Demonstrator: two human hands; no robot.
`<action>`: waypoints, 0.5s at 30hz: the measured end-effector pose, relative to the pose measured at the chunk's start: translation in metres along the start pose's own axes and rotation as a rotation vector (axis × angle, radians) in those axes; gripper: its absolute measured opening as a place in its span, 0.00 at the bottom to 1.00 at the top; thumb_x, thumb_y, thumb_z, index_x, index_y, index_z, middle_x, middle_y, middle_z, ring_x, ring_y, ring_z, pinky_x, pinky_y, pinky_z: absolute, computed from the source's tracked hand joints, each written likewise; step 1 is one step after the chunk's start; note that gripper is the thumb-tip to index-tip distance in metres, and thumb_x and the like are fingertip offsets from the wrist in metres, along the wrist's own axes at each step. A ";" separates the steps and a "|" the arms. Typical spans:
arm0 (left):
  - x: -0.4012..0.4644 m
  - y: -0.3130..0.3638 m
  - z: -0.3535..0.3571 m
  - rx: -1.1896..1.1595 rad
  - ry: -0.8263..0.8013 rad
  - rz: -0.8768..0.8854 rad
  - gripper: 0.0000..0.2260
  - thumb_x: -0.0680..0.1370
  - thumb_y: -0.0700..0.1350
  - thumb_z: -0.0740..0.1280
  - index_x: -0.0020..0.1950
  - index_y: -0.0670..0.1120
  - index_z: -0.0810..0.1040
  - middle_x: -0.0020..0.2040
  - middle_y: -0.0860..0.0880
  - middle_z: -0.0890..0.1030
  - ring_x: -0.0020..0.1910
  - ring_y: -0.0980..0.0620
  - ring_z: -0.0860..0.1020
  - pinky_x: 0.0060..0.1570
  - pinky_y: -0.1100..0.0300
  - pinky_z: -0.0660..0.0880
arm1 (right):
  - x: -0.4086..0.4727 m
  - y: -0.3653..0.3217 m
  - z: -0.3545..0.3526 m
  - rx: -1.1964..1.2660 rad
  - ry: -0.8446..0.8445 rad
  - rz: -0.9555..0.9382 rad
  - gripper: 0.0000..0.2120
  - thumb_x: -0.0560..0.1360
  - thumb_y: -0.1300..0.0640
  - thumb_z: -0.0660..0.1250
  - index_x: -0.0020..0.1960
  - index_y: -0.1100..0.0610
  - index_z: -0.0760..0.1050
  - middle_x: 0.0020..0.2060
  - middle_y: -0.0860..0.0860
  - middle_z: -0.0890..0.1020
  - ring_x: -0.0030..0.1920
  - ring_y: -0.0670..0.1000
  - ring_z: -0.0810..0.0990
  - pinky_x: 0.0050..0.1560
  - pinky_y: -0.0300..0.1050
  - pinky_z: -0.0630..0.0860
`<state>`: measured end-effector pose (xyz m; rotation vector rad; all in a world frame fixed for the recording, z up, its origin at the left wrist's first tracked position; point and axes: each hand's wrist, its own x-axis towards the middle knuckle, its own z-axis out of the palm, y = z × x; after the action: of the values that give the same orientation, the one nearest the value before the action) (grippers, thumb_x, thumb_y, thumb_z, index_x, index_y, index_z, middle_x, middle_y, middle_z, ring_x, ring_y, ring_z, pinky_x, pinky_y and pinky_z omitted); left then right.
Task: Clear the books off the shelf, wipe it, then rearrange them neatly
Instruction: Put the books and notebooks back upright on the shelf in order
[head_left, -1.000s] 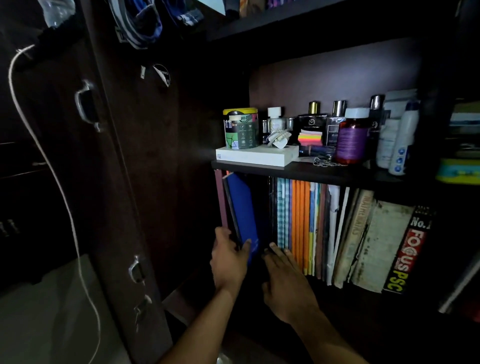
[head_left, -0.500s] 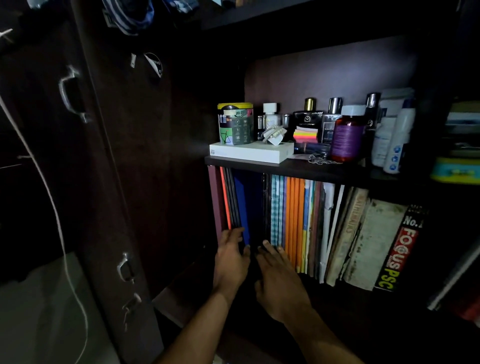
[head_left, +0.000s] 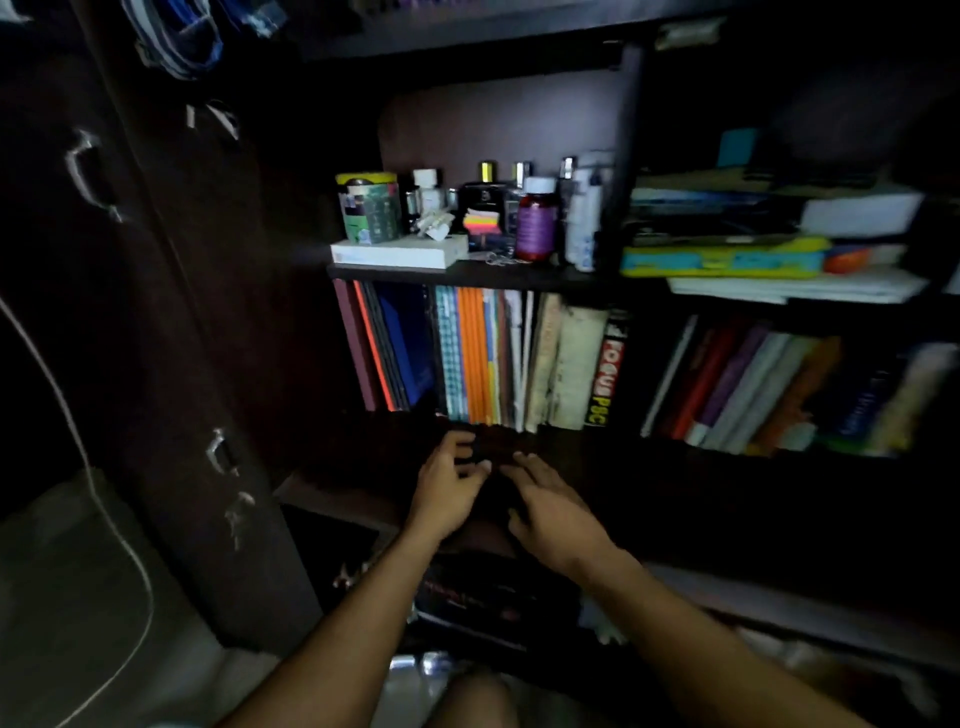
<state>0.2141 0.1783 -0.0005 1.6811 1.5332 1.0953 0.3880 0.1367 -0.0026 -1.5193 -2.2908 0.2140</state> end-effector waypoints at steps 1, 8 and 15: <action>-0.013 0.012 0.007 -0.025 -0.027 0.008 0.15 0.78 0.43 0.74 0.63 0.49 0.76 0.57 0.46 0.81 0.46 0.55 0.82 0.54 0.57 0.78 | -0.021 0.004 -0.009 0.017 0.014 0.033 0.32 0.77 0.54 0.66 0.79 0.53 0.62 0.80 0.55 0.61 0.80 0.55 0.57 0.78 0.44 0.55; -0.098 0.149 0.074 -0.076 -0.336 0.233 0.10 0.76 0.48 0.74 0.56 0.54 0.79 0.48 0.52 0.85 0.45 0.54 0.81 0.52 0.56 0.76 | -0.174 0.032 -0.123 0.222 0.292 0.314 0.24 0.77 0.53 0.71 0.71 0.53 0.71 0.63 0.50 0.74 0.65 0.48 0.73 0.63 0.39 0.68; -0.210 0.274 0.164 -0.114 -0.837 0.457 0.09 0.79 0.53 0.71 0.59 0.58 0.77 0.52 0.55 0.83 0.53 0.56 0.82 0.55 0.56 0.78 | -0.367 0.052 -0.204 0.199 0.499 0.616 0.16 0.78 0.52 0.71 0.64 0.51 0.76 0.57 0.48 0.79 0.58 0.44 0.77 0.55 0.38 0.70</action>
<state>0.4928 -0.0534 0.1216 2.0800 0.5674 0.5191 0.6385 -0.1937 0.0823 -1.8712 -1.3460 0.1885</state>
